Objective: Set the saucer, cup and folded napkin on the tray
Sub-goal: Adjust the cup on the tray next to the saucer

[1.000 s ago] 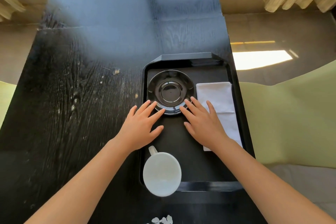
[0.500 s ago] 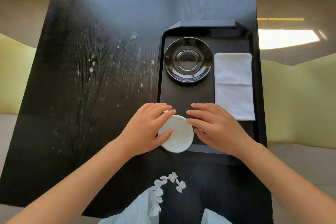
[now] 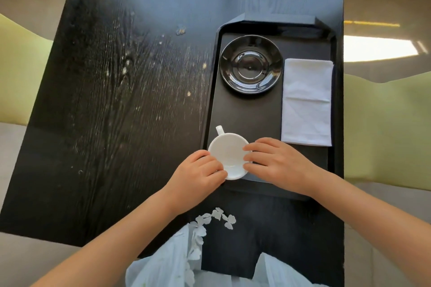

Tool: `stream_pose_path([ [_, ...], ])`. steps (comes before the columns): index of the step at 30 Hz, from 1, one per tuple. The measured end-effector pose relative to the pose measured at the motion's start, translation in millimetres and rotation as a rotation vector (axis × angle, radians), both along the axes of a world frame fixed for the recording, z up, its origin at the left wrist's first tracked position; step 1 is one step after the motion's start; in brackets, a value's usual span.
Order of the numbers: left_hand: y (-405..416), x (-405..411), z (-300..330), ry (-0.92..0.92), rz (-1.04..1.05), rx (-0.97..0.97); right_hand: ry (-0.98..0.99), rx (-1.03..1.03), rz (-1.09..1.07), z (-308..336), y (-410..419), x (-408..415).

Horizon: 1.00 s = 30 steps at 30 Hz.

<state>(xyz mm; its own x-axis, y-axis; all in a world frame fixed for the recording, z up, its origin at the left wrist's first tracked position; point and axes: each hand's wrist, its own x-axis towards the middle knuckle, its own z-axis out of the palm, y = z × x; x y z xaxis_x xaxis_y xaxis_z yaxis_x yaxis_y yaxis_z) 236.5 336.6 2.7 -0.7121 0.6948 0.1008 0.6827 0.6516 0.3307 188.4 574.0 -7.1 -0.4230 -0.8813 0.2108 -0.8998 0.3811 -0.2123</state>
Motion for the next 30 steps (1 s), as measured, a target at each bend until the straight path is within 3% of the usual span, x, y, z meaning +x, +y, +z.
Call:
stream_pose_path([
  [15,7,-68,-11,0.165,0.023,0.029,0.107,-0.080,-0.351,-8,4,-24],
  [30,12,-79,-14,0.113,-0.001,0.033,0.084,-0.049,-0.417,-3,4,-24],
])
